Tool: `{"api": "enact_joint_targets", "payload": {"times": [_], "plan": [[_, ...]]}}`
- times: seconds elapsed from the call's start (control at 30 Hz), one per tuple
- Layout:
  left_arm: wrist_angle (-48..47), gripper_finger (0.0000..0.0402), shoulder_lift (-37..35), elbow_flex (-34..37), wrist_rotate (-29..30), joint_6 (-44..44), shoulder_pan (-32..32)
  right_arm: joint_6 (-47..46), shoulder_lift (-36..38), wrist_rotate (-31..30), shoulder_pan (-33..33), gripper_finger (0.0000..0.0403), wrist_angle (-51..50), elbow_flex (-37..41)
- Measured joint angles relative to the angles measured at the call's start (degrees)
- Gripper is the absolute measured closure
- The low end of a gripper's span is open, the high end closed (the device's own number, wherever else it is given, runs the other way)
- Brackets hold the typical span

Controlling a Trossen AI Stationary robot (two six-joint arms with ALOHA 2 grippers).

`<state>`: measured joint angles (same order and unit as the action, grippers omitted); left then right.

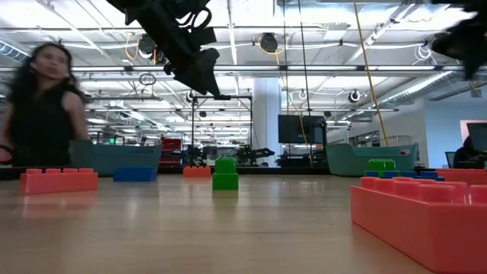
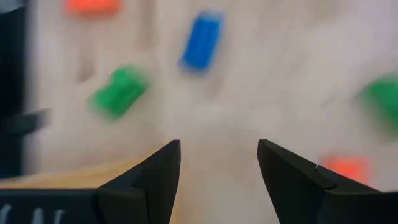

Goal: Sort & place blocks by color
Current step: Put the top orange game piece into the dark blue bin

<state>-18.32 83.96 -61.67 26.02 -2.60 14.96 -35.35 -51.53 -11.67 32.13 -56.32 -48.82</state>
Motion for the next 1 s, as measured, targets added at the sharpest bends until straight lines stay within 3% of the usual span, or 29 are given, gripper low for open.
{"api": "enact_joint_targets", "payload": {"times": [0.1,0.17,0.33,0.57,0.67,0.83,1.0], "plan": [[-1.32,0.0115,0.00,0.00,1.09,-3.26,1.39,4.89,0.00,-13.38,-2.69,0.0193,1.09,0.00],[-2.75,0.0115,0.00,0.00,1.18,-4.01,2.02,7.63,0.00,-18.92,-4.38,0.0193,1.77,0.00],[-0.46,0.0115,0.00,0.78,-1.44,-2.78,3.40,13.45,-0.28,-22.67,-10.42,0.0193,4.23,0.69],[0.05,0.0115,0.93,1.03,-12.31,0.11,8.11,21.03,-0.52,-22.51,-20.73,0.0193,20.41,8.23],[-1.40,0.0115,2.47,0.97,-15.55,1.41,10.62,26.31,-0.51,-19.04,-24.80,0.0193,29.79,10.62],[-6.90,0.0115,7.76,-0.83,-18.32,2.80,15.30,35.16,-0.46,-13.15,-30.90,0.0193,41.78,11.47],[-15.47,0.0115,14.85,-7.74,-18.72,4.97,17.63,42.34,-0.48,-7.54,-35.95,0.0193,51.73,11.47]]}}
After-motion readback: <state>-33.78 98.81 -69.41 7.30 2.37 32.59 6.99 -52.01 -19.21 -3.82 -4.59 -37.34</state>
